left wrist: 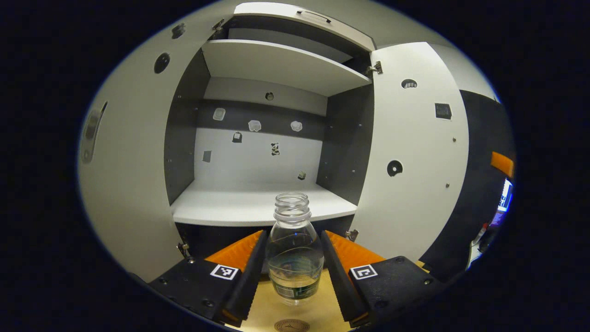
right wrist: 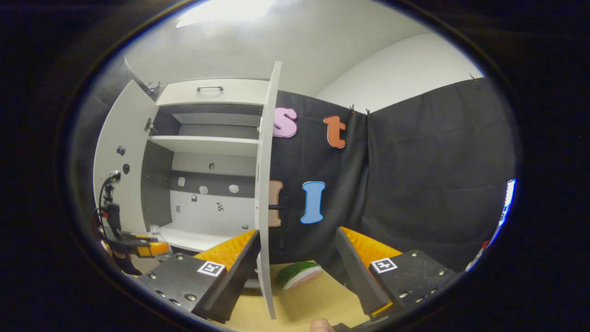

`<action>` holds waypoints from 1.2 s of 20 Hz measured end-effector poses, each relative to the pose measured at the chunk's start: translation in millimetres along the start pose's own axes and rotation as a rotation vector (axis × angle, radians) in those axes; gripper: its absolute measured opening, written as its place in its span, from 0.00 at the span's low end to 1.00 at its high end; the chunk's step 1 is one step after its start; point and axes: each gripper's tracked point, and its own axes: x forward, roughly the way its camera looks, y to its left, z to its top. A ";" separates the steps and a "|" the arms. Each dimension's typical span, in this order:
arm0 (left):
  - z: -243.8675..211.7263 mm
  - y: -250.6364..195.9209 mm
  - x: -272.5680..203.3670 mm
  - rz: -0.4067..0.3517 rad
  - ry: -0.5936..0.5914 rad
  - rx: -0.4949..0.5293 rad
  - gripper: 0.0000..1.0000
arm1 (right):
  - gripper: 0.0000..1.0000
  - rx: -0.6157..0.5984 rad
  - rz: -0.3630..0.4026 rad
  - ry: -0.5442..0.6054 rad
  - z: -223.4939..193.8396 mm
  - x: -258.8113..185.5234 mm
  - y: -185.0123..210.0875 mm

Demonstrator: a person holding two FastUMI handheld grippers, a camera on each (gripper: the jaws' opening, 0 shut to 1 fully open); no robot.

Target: Grasp the bottle in the cabinet with the left hand and place it on the coaster, then close the right door with the right hand and the left door with the left hand.

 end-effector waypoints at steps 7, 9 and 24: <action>-97.2 7.8 -7.9 -0.026 0.077 -0.044 0.74 | 0.99 -0.022 -0.025 -0.006 4.4 -1.5 -8.8; -120.9 10.9 -9.8 -0.025 0.110 -0.080 0.74 | 0.99 -0.027 -0.032 -0.006 5.2 -2.0 -11.3; -214.4 15.3 -24.6 0.020 0.220 -0.067 0.75 | 0.99 -0.080 -0.051 0.011 0.1 -3.1 -16.3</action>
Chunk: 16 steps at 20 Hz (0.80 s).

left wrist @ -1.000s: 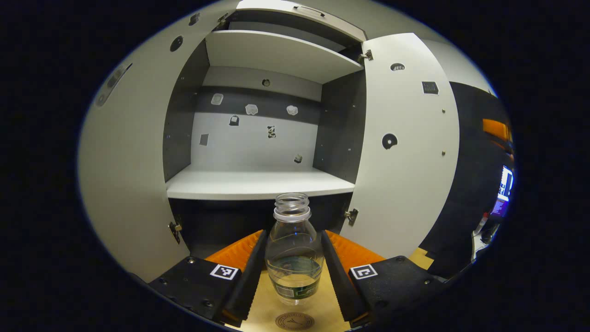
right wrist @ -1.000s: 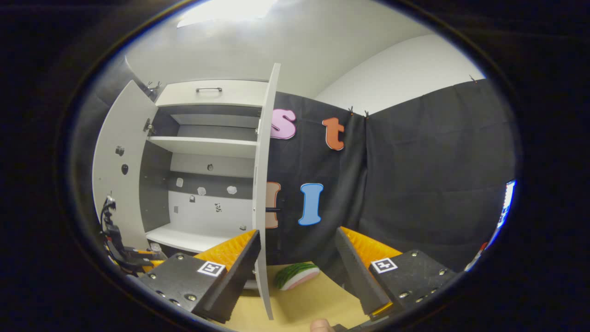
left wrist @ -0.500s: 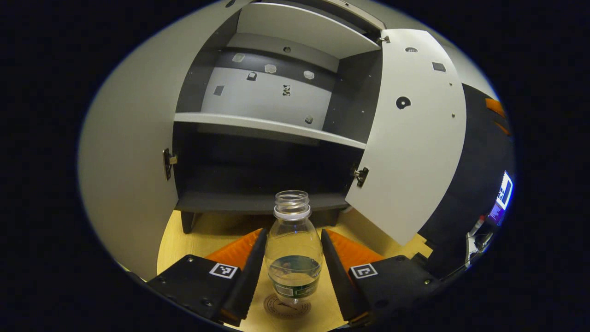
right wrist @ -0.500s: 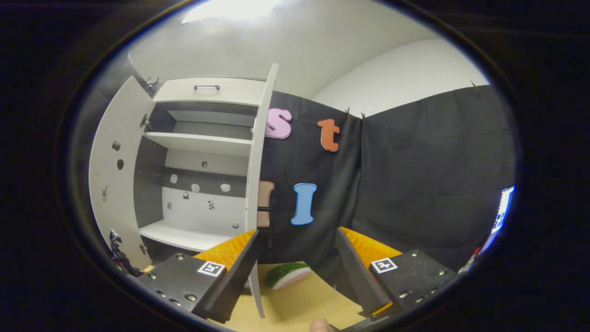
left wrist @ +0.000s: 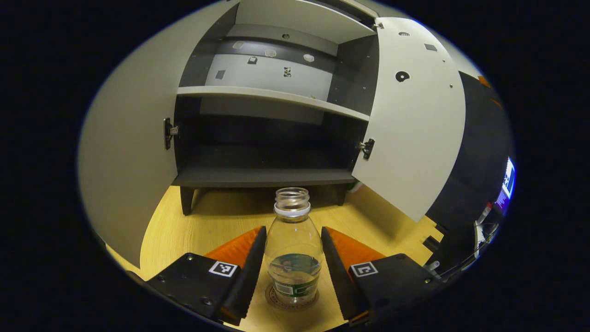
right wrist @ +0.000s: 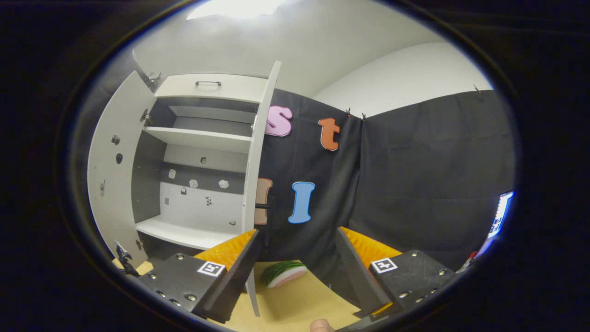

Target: Grasp the bottle in the cabinet with the left hand and place it on the coaster, then close the right door with the right hand and the left door with the left hand.

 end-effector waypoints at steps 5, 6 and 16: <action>-4.5 -6.0 -11.3 0.004 -0.014 0.029 0.75 | 0.99 -0.006 0.008 0.007 -4.9 2.5 4.5; -7.5 -6.3 -14.6 0.004 -0.009 0.032 0.76 | 0.99 -0.004 0.011 0.006 -4.6 3.7 4.9; -17.7 -11.2 -35.2 0.009 0.034 0.032 0.78 | 0.99 0.026 0.035 0.019 -13.5 10.5 11.5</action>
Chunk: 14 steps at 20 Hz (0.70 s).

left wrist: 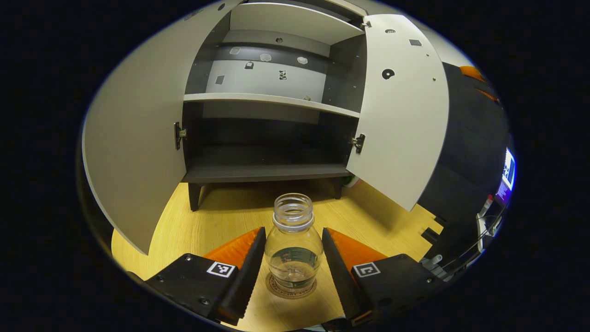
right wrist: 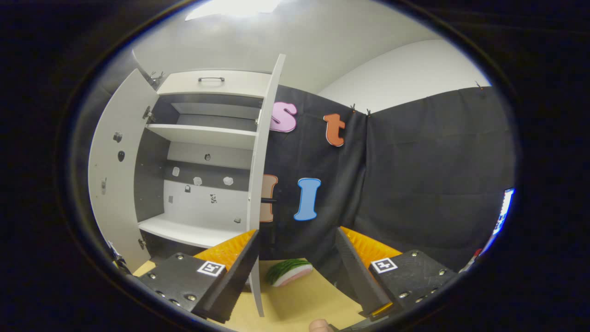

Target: Grasp the bottle in the cabinet with the left hand and place it on the coaster, then close the right door with the right hand and the left door with the left hand.

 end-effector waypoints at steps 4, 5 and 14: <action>-5.5 -3.8 -4.2 0.006 0.024 0.034 0.80 | 0.99 0.006 0.003 0.003 -0.7 1.0 -0.8; -5.7 -3.7 -4.4 0.010 0.029 0.040 0.80 | 0.99 0.007 0.003 0.004 -2.2 0.5 -0.8; 1.1 3.0 -7.5 0.046 0.045 0.037 0.82 | 1.00 0.007 0.020 0.020 -9.2 3.1 5.6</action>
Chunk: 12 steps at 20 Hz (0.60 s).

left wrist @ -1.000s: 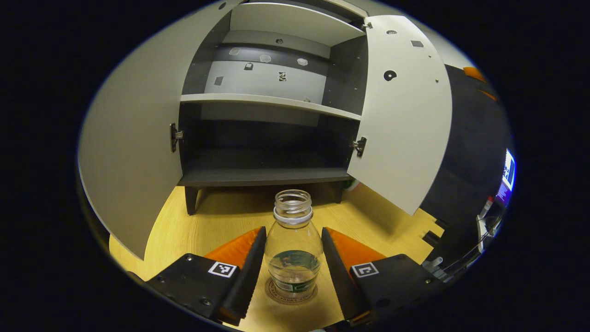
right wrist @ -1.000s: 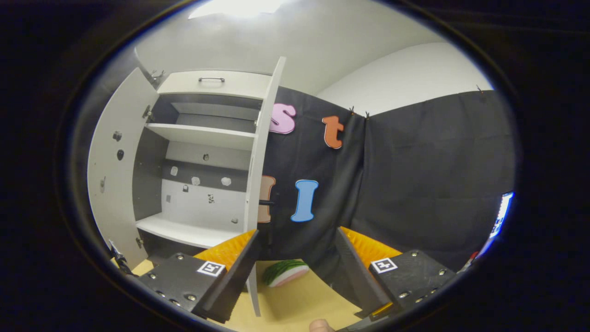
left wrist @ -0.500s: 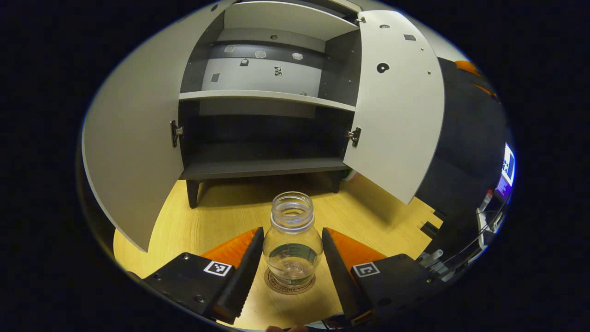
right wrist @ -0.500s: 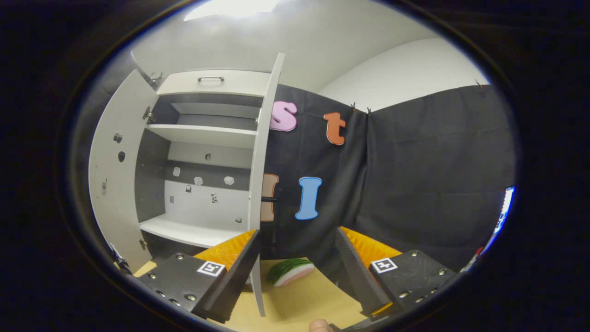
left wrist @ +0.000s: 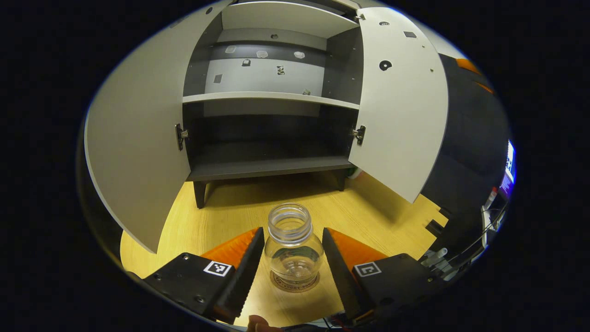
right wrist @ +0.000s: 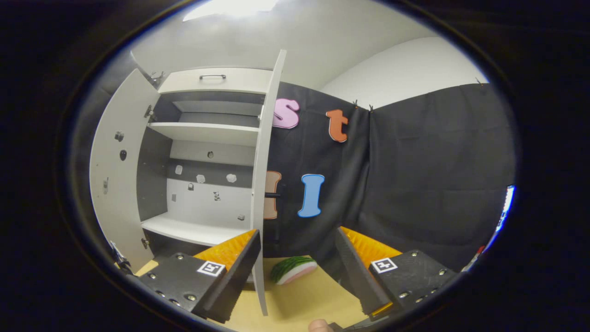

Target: Grasp the bottle in the cabinet with the left hand and place it on the coaster, then close the right door with the right hand and the left door with the left hand.

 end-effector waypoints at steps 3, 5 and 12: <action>5.4 0.4 0.4 0.007 0.005 0.003 0.91 | 1.00 -0.002 0.001 0.004 -3.1 0.0 0.0; 11.8 -2.5 0.1 0.001 -0.001 0.000 0.94 | 1.00 0.001 -0.002 0.007 -5.1 1.6 -1.3; 46.4 -17.3 -9.5 -0.022 -0.057 0.023 0.94 | 1.00 0.022 -0.004 0.022 -11.5 5.9 -4.4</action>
